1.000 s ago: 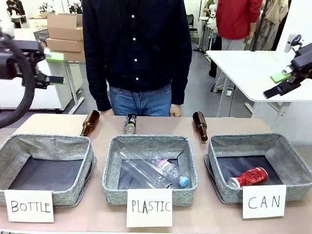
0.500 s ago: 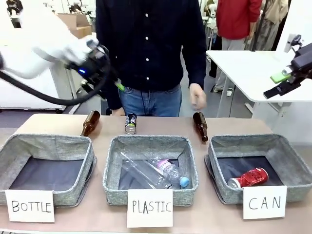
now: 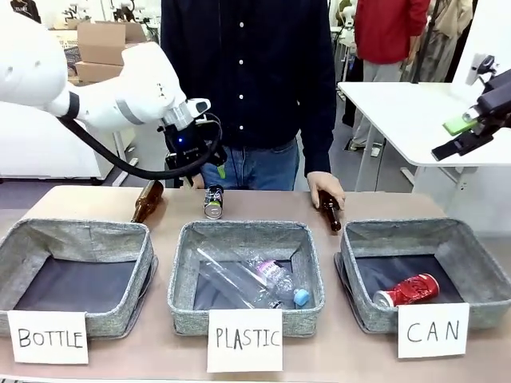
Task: Sort the can waste into the basket.
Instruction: Pick up the can waste from the table and place it in the right Fabric basket.
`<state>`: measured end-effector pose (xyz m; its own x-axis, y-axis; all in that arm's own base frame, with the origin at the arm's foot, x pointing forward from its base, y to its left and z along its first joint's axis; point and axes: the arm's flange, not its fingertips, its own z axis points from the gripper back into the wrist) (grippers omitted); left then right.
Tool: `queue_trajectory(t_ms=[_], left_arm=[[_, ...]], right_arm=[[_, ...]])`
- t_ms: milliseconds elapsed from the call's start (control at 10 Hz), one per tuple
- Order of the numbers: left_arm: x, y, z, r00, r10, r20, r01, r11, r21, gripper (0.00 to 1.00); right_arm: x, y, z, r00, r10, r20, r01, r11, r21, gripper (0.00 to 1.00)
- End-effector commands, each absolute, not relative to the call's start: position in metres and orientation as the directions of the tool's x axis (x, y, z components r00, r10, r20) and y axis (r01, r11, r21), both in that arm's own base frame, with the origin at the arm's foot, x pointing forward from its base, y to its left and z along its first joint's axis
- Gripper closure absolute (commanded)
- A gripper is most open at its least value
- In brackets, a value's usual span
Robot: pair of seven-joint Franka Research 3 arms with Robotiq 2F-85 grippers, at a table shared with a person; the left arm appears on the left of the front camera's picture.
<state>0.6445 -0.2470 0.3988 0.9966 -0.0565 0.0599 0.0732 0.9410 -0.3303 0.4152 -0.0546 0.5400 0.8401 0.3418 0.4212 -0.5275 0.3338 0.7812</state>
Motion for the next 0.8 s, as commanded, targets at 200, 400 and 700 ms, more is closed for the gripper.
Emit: queue_trajectory(t_ms=[200,400,700], left_arm=[[0.649,-0.262,0.358,0.993,-0.056,0.106,0.083,0.959,-0.271,0.00],[0.655,-0.271,0.340,0.982,-0.105,0.157,0.139,0.964,-0.228,0.00],[0.660,-0.270,0.330,0.983,-0.108,0.150,0.133,0.976,-0.173,0.00]], right_arm=[[0.413,-0.057,0.540,0.828,0.351,0.436,-0.545,0.326,0.772,0.00],[0.413,-0.057,0.540,0.828,0.351,0.436,-0.545,0.326,0.772,0.00],[0.413,-0.057,0.540,0.828,0.351,0.436,-0.545,0.326,0.772,0.00]])
